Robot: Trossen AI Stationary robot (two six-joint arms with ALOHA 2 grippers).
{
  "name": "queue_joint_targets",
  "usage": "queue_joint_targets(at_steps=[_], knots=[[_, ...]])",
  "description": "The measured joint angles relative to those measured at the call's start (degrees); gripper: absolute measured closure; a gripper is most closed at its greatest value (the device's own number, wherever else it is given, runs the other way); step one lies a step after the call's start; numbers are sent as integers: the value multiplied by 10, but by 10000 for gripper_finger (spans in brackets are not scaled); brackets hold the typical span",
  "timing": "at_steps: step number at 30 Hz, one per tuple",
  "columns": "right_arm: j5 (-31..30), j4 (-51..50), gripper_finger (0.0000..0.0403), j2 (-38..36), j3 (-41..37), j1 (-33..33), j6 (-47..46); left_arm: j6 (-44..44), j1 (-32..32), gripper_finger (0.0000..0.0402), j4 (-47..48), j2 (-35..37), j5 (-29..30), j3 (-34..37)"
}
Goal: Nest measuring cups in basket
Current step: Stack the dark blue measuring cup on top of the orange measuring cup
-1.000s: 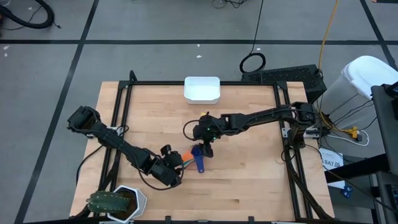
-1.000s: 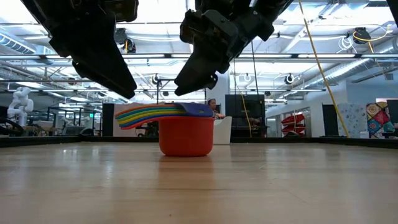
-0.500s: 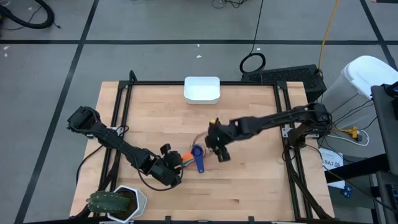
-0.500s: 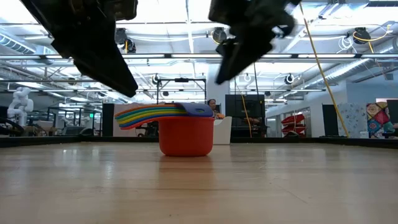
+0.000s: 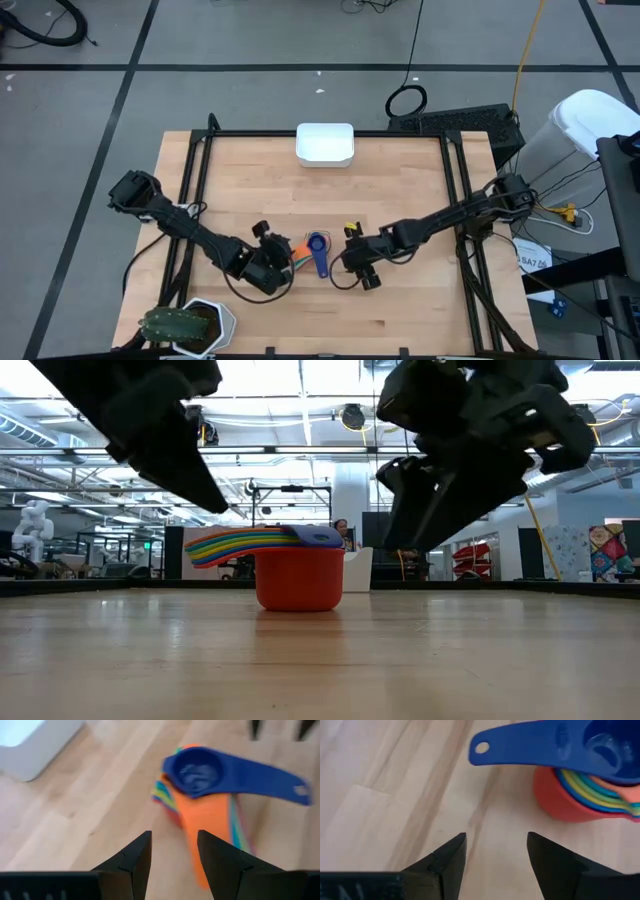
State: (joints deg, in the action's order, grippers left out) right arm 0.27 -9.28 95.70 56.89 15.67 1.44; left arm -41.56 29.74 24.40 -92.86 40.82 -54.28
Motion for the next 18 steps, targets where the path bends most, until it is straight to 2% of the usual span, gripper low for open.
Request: queue_joint_targets(at_steps=[7,11,18], knots=[[-2,48,253,8,-27,6,-32,-42,-19,238,78,0,11,0],[-2,54,291,10,-27,6,-34,-49,-35,238,89,0,-11,0],[-1,82,392,11,-27,8,-29,-47,-39,240,90,0,-26,0]])
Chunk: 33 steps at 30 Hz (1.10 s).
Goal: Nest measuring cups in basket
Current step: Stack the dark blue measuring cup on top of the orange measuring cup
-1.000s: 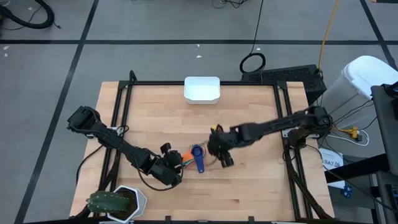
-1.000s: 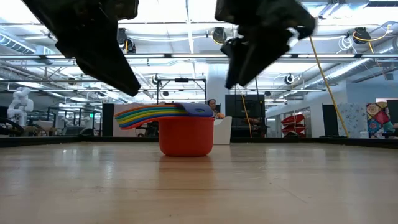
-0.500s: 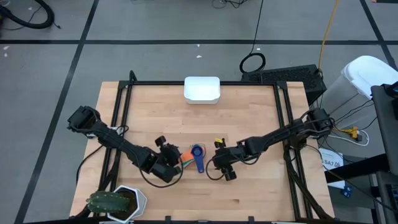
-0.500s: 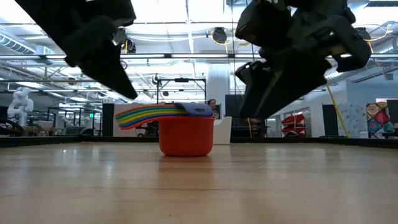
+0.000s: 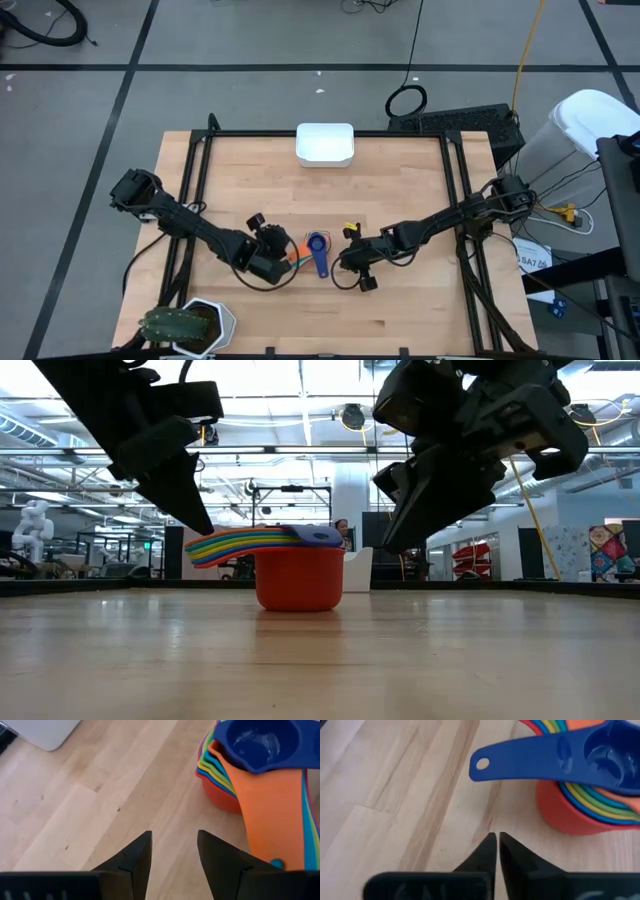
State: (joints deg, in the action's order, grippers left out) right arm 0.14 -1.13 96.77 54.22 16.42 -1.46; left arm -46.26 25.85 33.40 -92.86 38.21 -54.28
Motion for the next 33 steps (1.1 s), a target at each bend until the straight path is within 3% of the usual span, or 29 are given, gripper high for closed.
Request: queue_joint_targets(at_steps=[5,13,23,33], knots=[[-1,3,401,0,0,2,7,0,0,278,1,0,-8,0],[-1,3,403,0,0,2,8,1,0,391,1,0,-13,0],[1,32,403,1,0,-1,9,9,-15,397,-4,0,-57,0],[31,74,403,83,1,-5,2,16,-35,399,-2,0,-60,9]])
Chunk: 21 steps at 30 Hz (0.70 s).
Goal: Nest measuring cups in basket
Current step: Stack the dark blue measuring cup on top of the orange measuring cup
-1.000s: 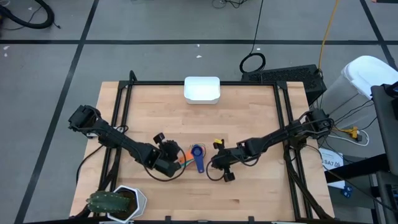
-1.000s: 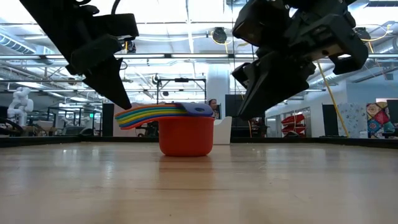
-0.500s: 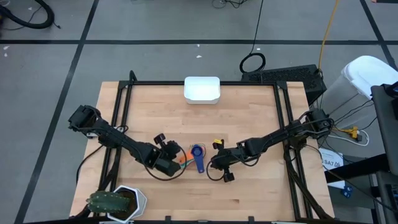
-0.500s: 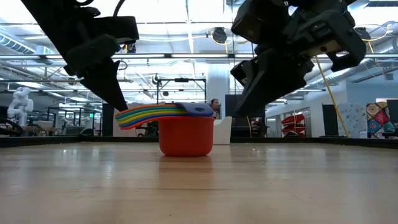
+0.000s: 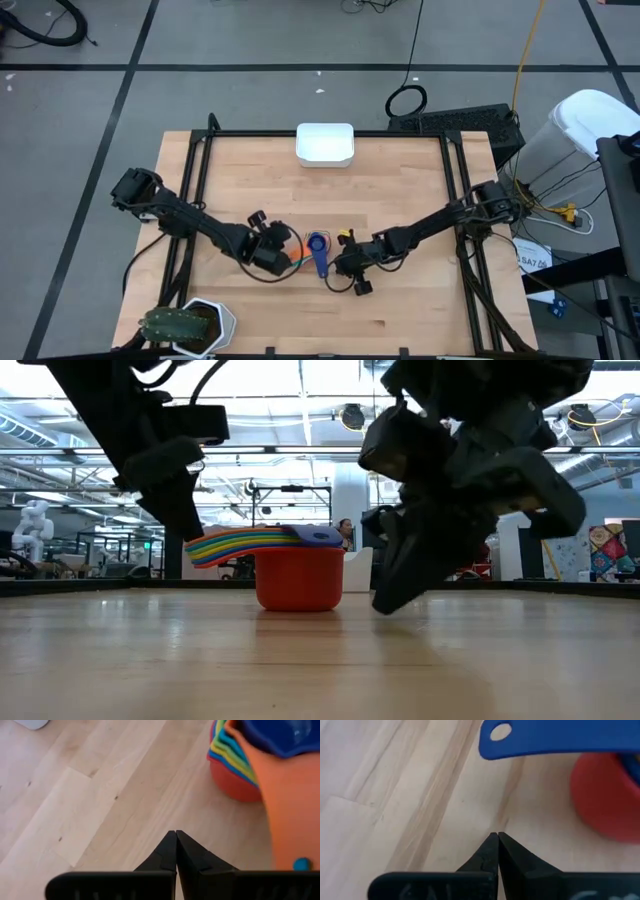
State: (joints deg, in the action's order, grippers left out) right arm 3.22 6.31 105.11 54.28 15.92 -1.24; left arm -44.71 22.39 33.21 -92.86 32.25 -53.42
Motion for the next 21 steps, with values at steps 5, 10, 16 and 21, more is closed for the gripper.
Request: queue_joint_targets(at_steps=[5,10,16,21], knots=[[-1,36,403,3,0,-1,-4,0,-3,400,-1,0,-3,10],[0,69,403,4,5,-2,-7,-5,-4,397,-20,0,-9,28],[0,73,403,4,21,-2,-7,1,-4,399,-58,0,-13,34],[0,94,403,4,42,-2,-4,9,-8,398,-68,0,-13,34]])
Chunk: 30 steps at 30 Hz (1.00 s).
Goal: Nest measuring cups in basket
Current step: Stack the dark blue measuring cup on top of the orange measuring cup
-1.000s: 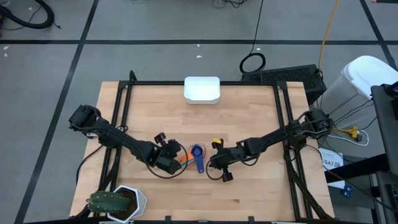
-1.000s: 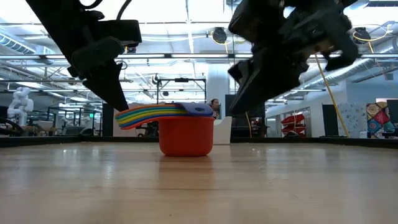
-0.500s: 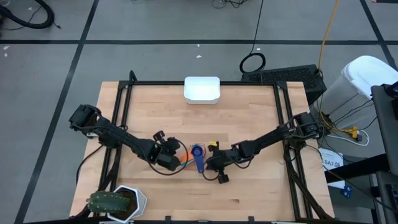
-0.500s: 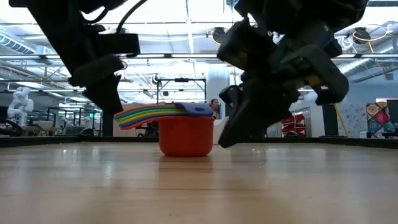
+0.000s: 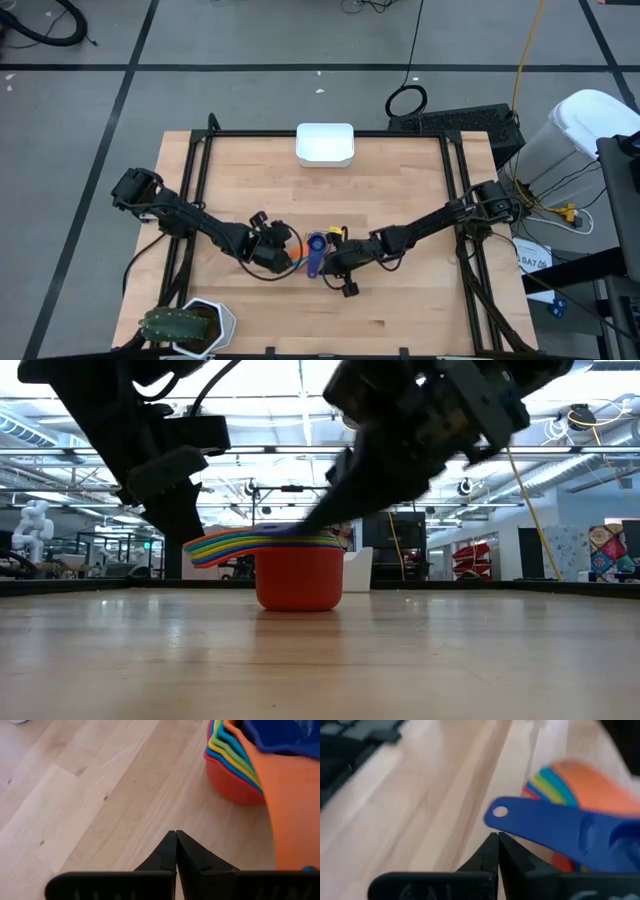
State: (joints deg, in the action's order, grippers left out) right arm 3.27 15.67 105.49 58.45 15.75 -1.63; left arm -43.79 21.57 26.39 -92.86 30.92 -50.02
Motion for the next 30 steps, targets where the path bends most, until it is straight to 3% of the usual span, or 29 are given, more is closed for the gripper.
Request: queue_joint_targets(at_steps=[6,13,20,30], knots=[[0,34,403,0,16,-3,7,1,0,395,0,0,0,0],[-1,1,403,-2,19,-11,11,1,0,397,4,0,-2,0],[45,-36,403,-19,19,32,56,-1,1,397,5,0,-3,0],[25,-31,403,14,19,30,34,6,-7,398,-4,0,16,0]])
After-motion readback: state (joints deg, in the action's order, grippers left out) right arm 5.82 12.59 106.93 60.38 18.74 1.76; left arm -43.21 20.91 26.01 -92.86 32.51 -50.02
